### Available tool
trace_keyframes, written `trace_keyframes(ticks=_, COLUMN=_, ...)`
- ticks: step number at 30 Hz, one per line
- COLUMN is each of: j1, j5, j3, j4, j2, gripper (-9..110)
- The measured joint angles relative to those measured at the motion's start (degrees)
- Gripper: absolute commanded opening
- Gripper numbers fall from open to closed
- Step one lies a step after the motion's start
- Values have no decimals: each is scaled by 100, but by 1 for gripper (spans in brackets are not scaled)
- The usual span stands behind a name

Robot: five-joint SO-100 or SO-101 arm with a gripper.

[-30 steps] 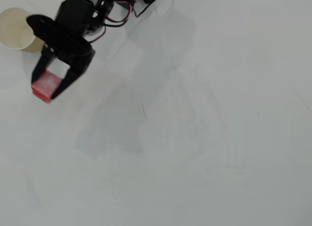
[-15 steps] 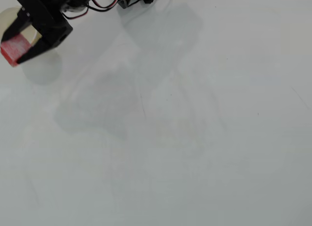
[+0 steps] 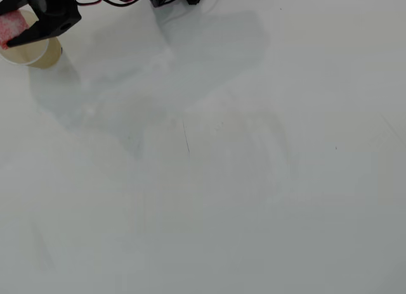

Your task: Pick up the cube and drop it in the cup.

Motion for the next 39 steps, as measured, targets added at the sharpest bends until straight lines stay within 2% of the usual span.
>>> trace_keyframes(ticks=16, j1=158, j5=-105, j3=141, j4=835, j2=0, gripper=9)
trace_keyframes(ticks=39, j1=316, j5=-105, j3=-70, j4=940, j2=-694, gripper=8)
